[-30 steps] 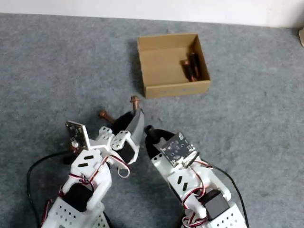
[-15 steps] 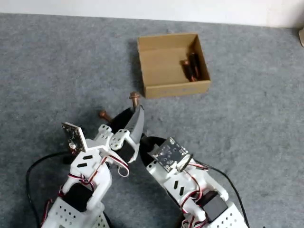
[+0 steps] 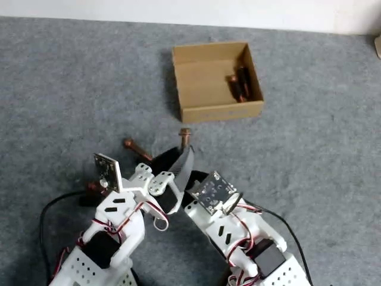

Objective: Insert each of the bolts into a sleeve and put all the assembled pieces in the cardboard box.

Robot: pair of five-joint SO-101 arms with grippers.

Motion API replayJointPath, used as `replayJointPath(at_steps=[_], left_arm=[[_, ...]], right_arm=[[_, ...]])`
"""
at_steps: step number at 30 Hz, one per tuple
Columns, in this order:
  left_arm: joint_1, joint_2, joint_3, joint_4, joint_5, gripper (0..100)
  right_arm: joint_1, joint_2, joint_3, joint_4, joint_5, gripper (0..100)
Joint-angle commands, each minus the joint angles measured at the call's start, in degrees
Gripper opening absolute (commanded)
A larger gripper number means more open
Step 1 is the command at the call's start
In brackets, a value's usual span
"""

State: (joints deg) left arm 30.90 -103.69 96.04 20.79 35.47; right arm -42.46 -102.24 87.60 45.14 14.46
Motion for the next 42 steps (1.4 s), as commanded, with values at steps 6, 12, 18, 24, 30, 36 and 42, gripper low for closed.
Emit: replayJointPath(at_steps=[6,12,18,24,30,36,42], left_arm=[[-2.07,-0.84,1.10,0.35,-0.26,0],[-4.00,-0.84,1.10,1.76,-0.18,0],[-3.74,-0.84,1.01,-0.26,-2.99,0],[-3.74,-0.84,1.01,-3.87,-7.82,0],[-3.56,-0.84,1.01,-4.04,-7.82,0],[-3.47,-0.75,1.01,-2.20,-3.60,0],[-3.38,-0.75,1.01,0.97,-3.34,0]], right_arm=[[1.19,-0.13,-3.12,0.04,0.44,0.5],[6.11,-0.13,-3.12,-0.22,0.44,0.5],[4.44,-0.13,-2.77,-0.22,0.53,0.5],[-1.01,-0.13,-2.95,2.07,0.53,0.5],[-2.59,-0.13,-3.21,3.82,0.53,0.5],[-2.59,-0.13,-3.21,3.82,0.53,0.5],[-2.59,-0.13,-3.30,3.65,3.08,0.5]])
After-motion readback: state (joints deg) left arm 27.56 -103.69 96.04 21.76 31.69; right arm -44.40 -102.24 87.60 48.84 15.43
